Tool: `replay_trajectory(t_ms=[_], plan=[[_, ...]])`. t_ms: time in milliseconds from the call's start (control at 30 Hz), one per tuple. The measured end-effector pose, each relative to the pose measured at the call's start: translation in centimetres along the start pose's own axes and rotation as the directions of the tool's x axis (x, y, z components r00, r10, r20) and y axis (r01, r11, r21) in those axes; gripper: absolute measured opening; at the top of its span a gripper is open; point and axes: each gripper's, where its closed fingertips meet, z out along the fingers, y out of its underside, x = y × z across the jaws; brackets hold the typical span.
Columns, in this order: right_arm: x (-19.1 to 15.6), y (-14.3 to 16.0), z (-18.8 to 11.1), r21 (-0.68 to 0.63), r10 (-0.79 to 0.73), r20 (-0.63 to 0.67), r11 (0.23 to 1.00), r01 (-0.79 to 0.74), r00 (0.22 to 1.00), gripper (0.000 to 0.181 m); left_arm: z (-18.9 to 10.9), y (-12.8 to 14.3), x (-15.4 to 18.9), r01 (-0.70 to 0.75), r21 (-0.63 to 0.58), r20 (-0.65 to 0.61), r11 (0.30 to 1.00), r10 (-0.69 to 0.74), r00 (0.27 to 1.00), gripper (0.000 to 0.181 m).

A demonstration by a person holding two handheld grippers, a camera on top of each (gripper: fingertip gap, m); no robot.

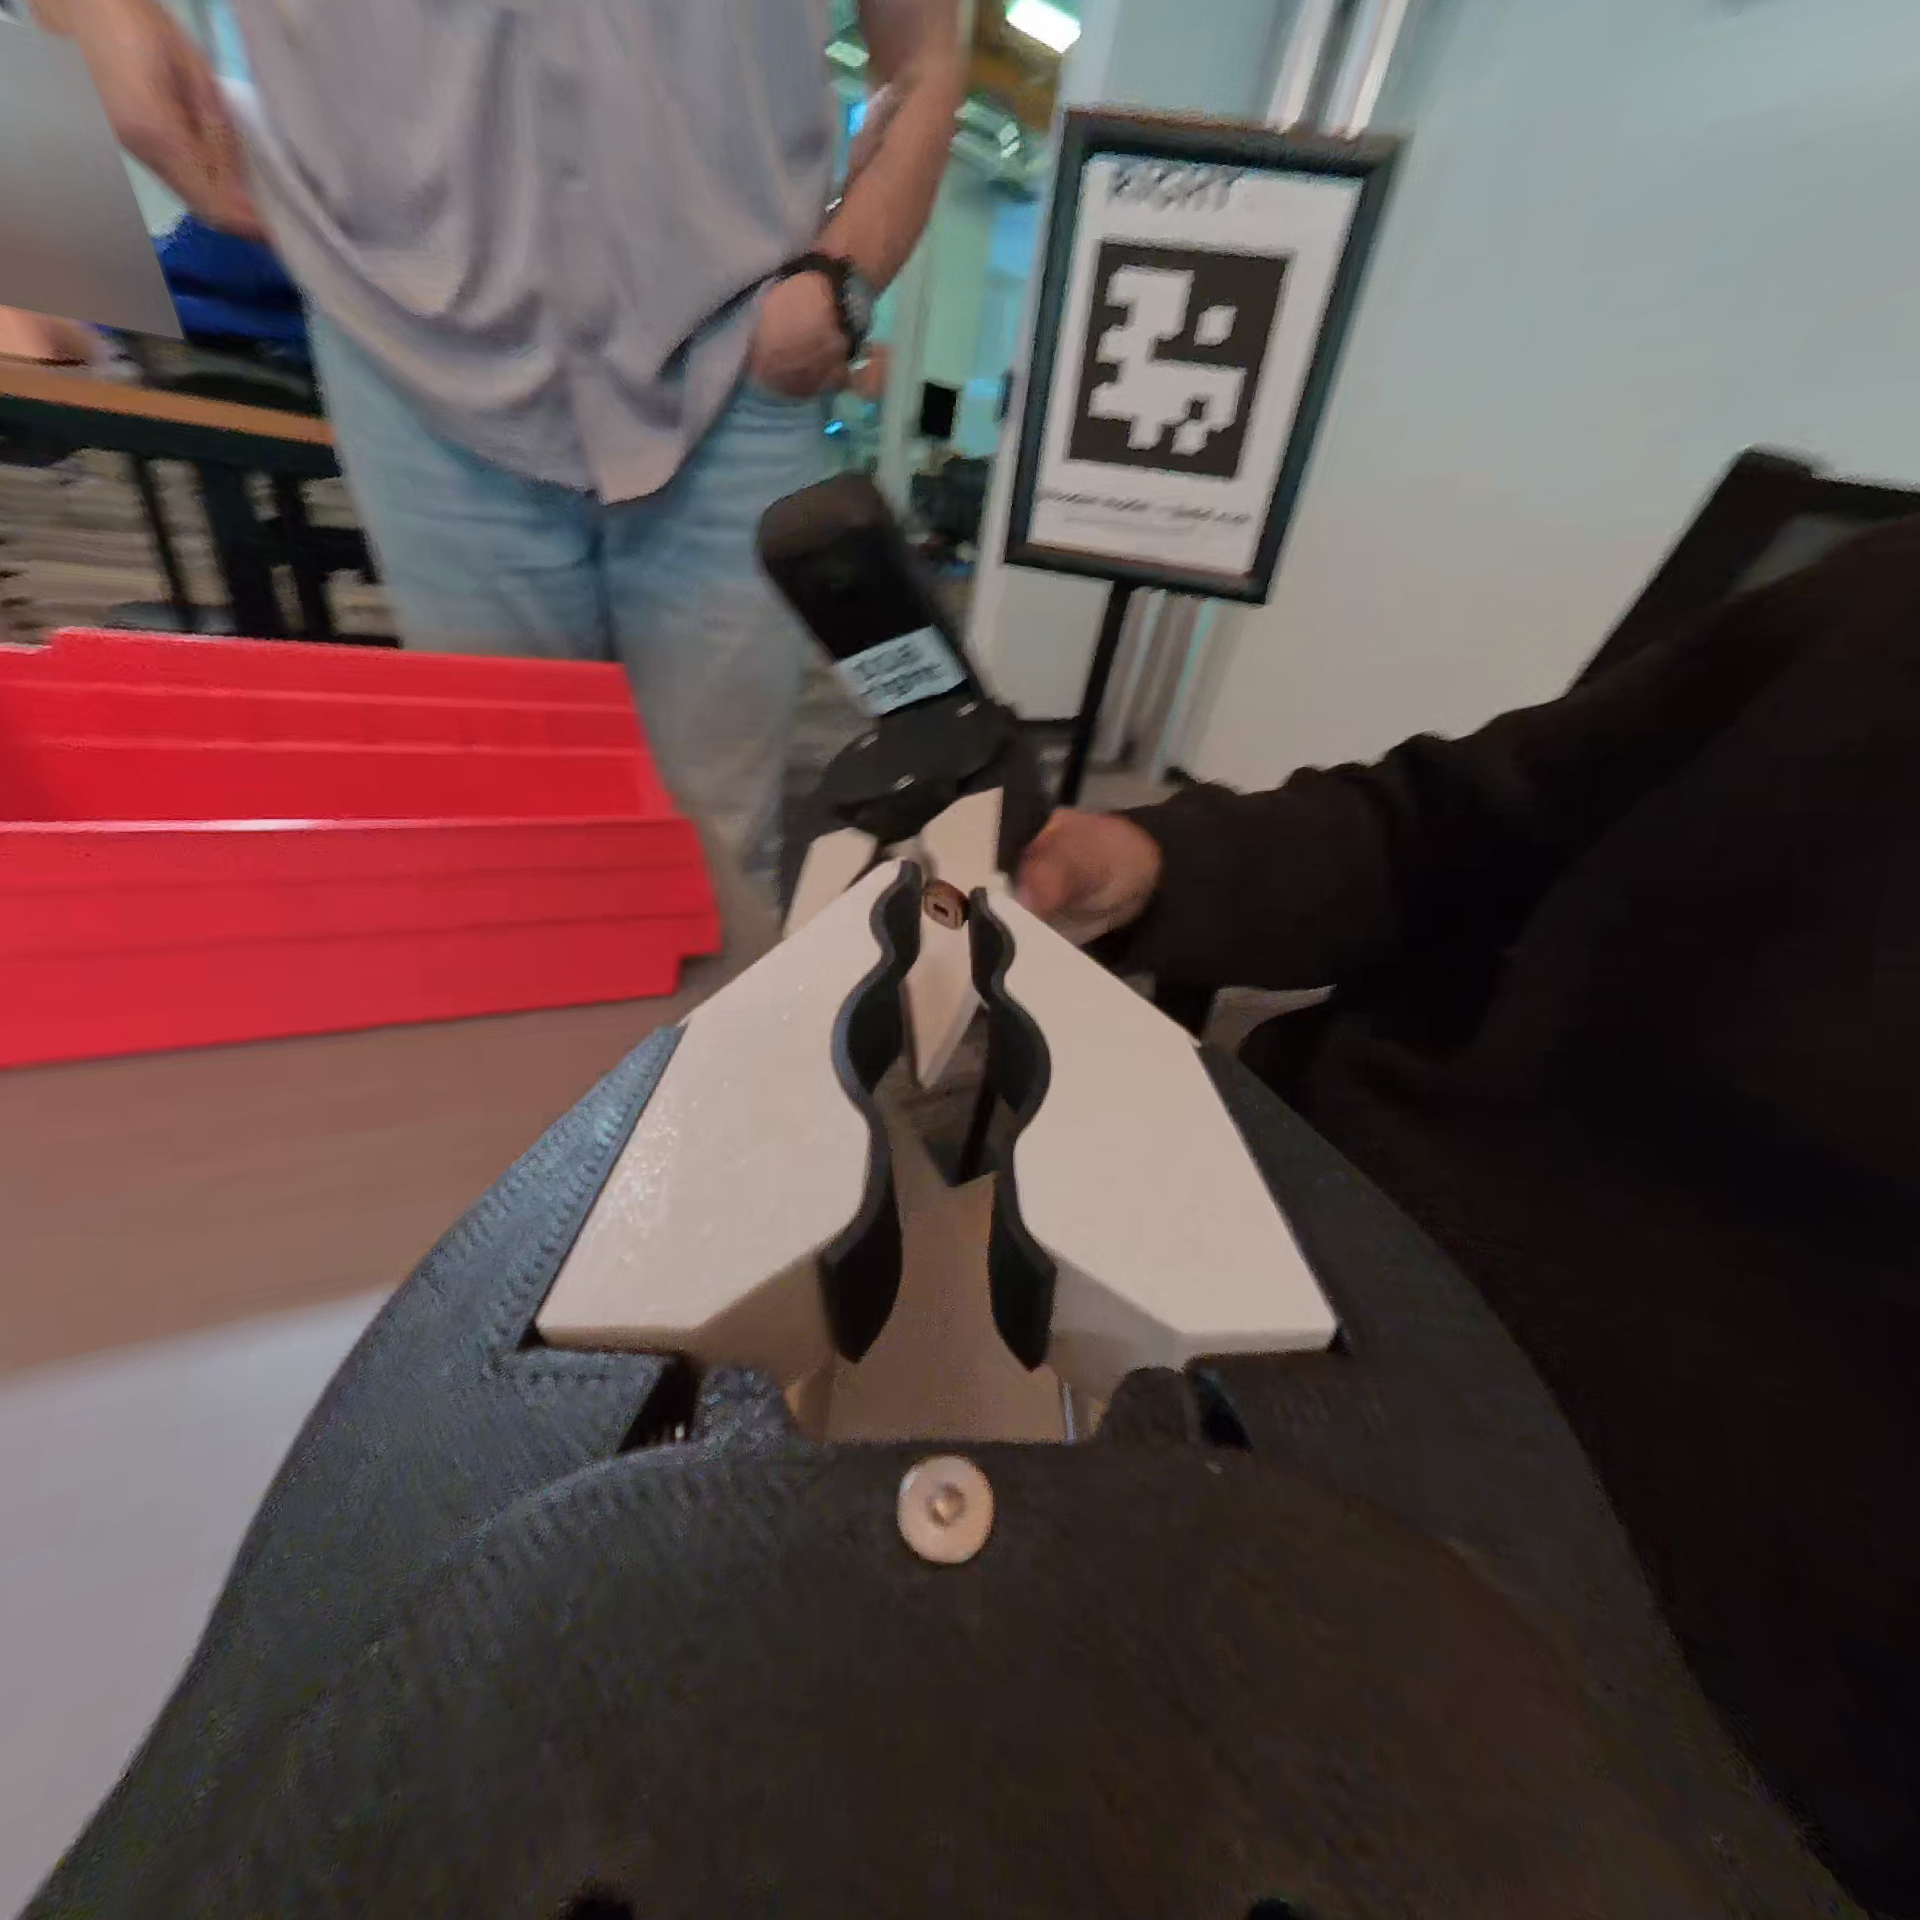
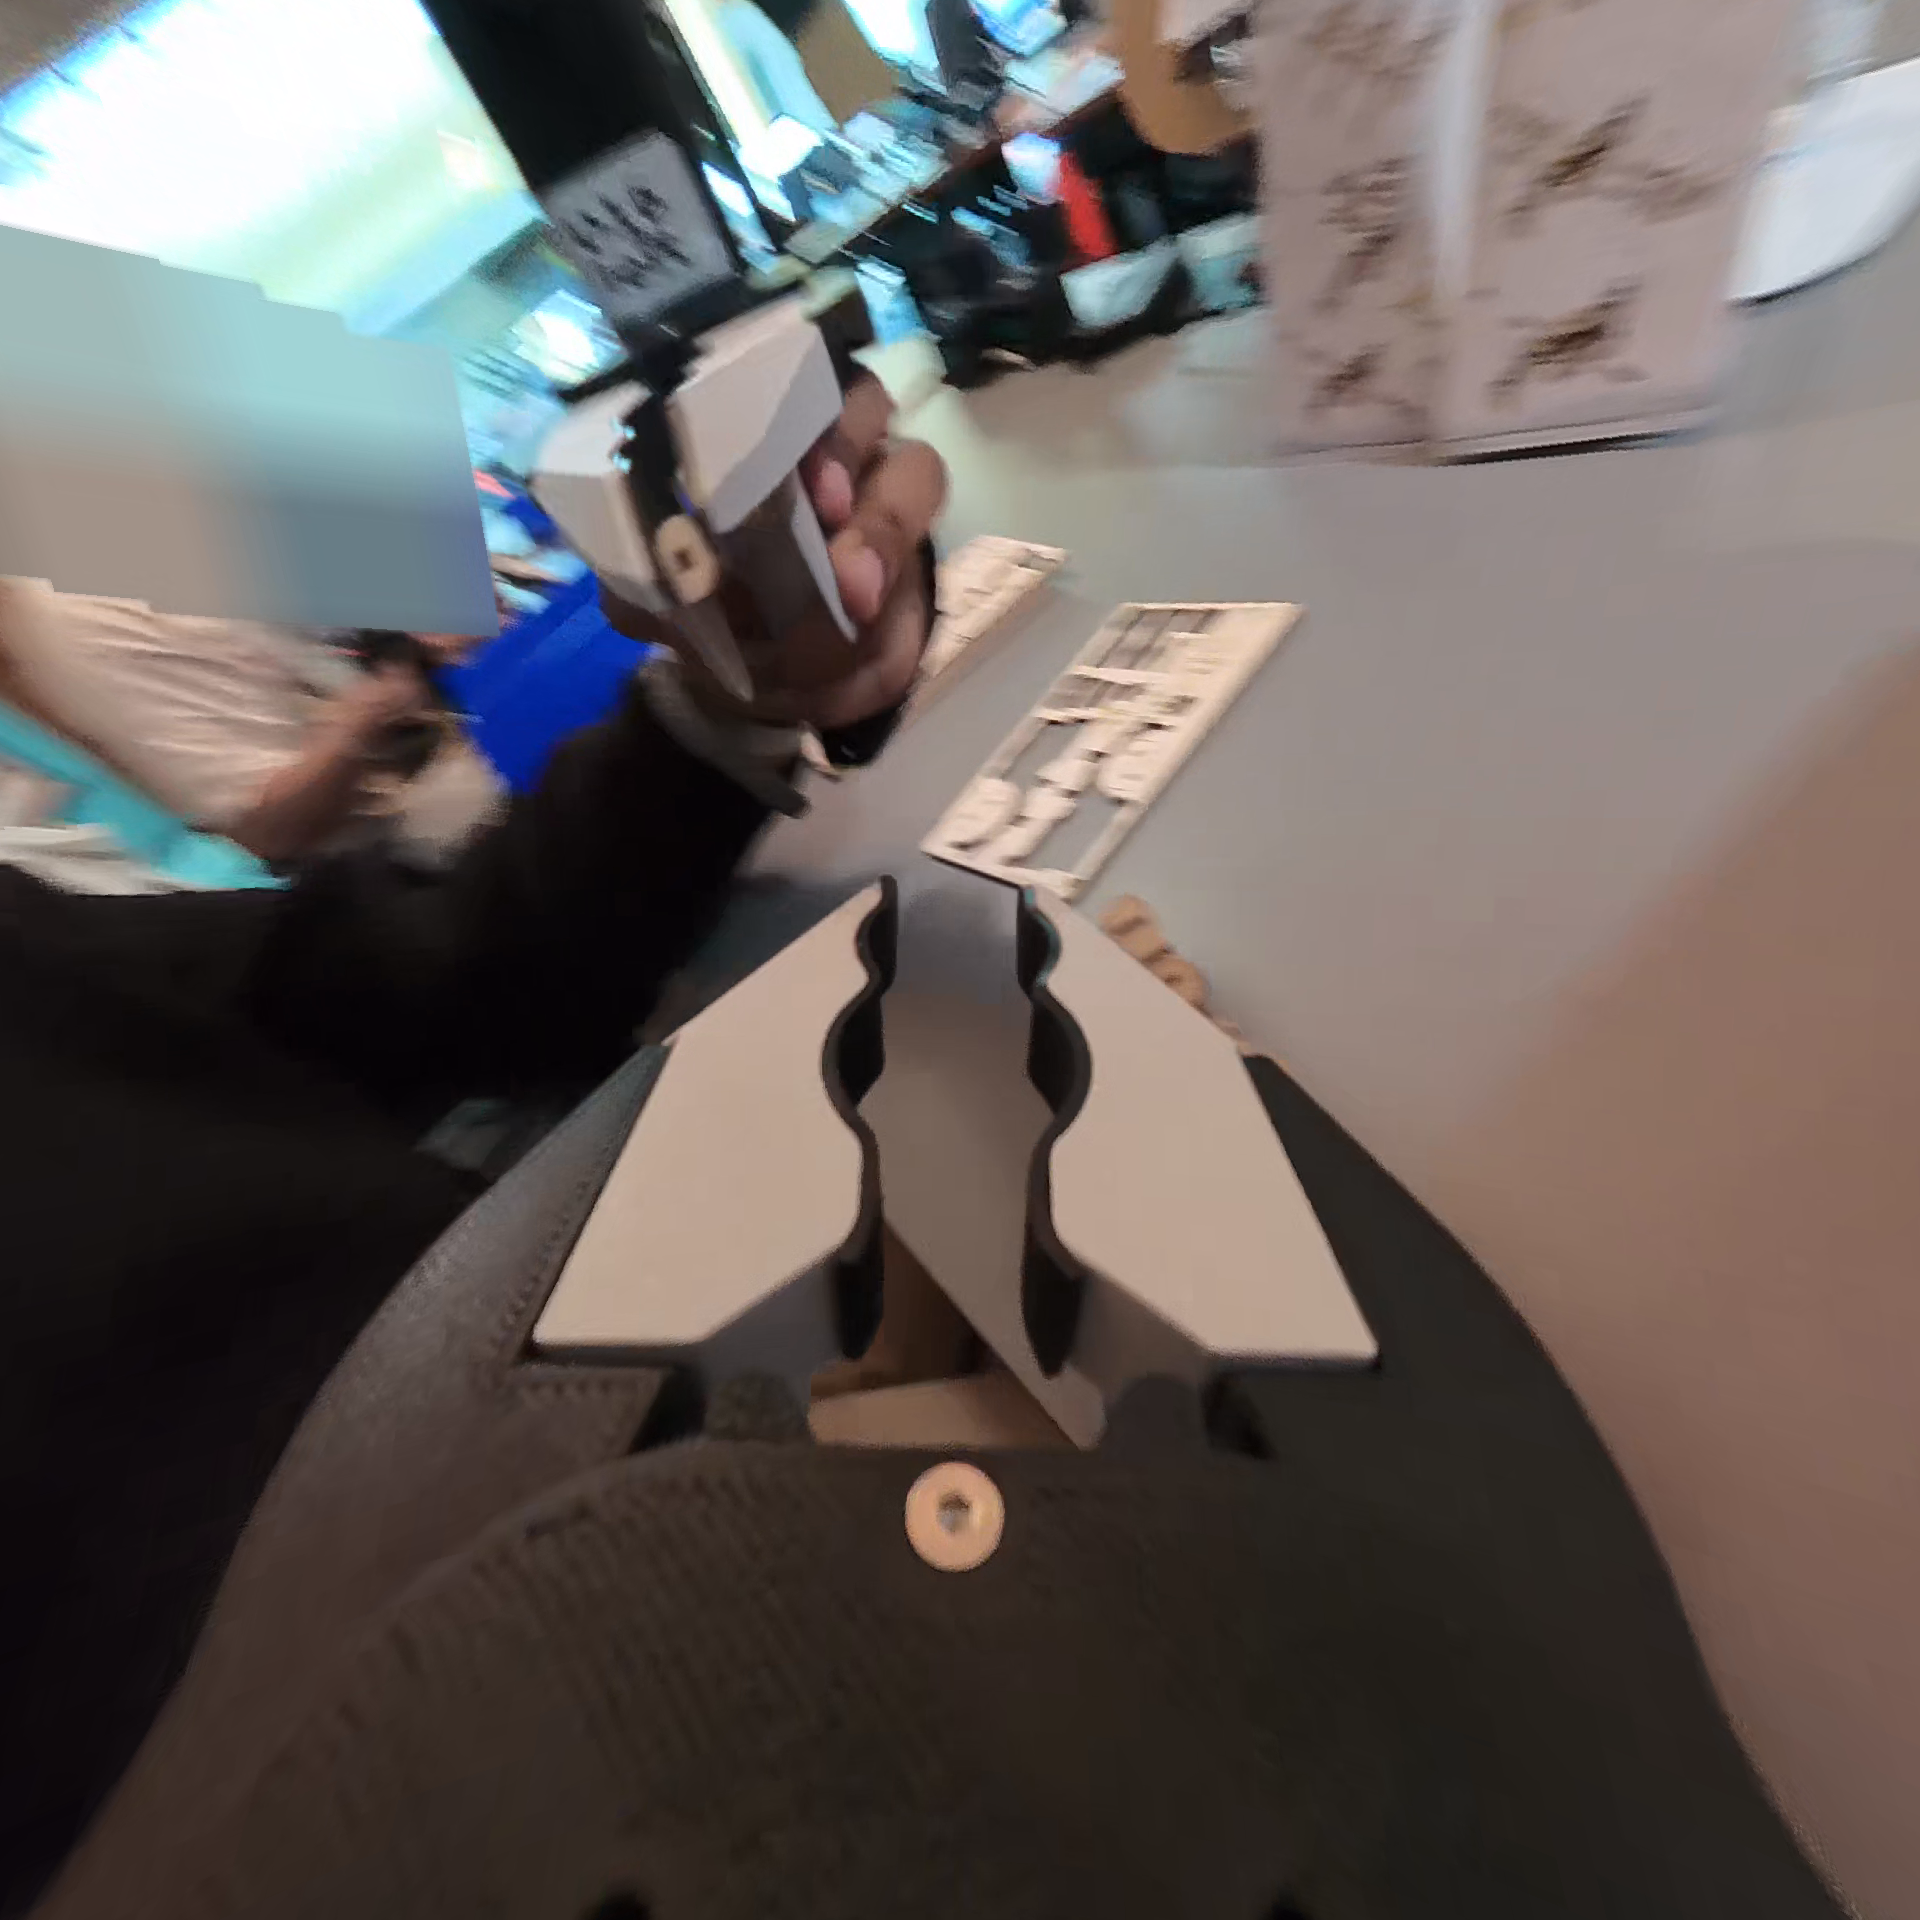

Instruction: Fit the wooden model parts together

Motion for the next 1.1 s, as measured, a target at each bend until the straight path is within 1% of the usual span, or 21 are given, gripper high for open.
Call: replay_trajectory(t_ms=[100, 167, 300, 400, 500, 633, 833, 933, 1100], plan=[[1.0, 0.1, 0.2, -0.084, -0.090, -0.148, 0.993, 0.078, 0.985, 0.022, -0.7, 1.1, -2.1, -0.023, -0.080, 0.121, 0.997, 0.032, 0.992, 0.007], [1.2, -0.3, 0.7, -0.150, -0.170, -0.201, 0.979, 0.141, 0.965, 0.025, -1.1, 1.4, -2.8, -0.024, -0.101, 0.165, 0.995, 0.040, 0.985, 0.008], [-0.3, -0.4, 2.7, -0.259, -0.280, -0.162, 0.937, 0.233, 0.946, 0.027, -1.7, 1.4, -3.8, -0.008, -0.095, 0.208, 0.995, 0.027, 0.978, 0.007], [-1.2, 0.9, 3.7, -0.323, -0.300, -0.118, 0.913, 0.249, 0.947, 0.027, -2.0, 1.4, -4.1, 0.005, -0.085, 0.214, 0.996, 0.013, 0.977, 0.008], [-1.6, 2.3, 3.8, -0.363, -0.295, -0.097, 0.900, 0.242, 0.951, 0.024, -2.0, 1.4, -4.2, 0.008, -0.082, 0.216, 0.997, 0.010, 0.976, 0.007], [-1.4, 3.4, 3.0, -0.375, -0.268, -0.095, 0.902, 0.214, 0.959, 0.023, -1.9, 1.8, -4.3, 0.018, -0.090, 0.214, 0.996, 0.001, 0.977, 0.008], [-0.4, 3.0, 1.6, -0.339, -0.250, -0.126, 0.920, 0.195, 0.960, 0.022, -1.8, 2.3, -4.6, 0.035, -0.097, 0.216, 0.995, -0.013, 0.976, 0.008], [-0.3, 2.8, 1.5, -0.322, -0.242, -0.124, 0.927, 0.192, 0.962, 0.022, -1.8, 2.5, -4.8, 0.044, -0.096, 0.215, 0.994, -0.023, 0.976, 0.008], [-0.1, 3.2, 1.5, -0.330, -0.253, -0.126, 0.923, 0.200, 0.959, 0.022, -1.8, 2.9, -4.9, 0.053, -0.104, 0.216, 0.993, -0.029, 0.976, 0.008]])
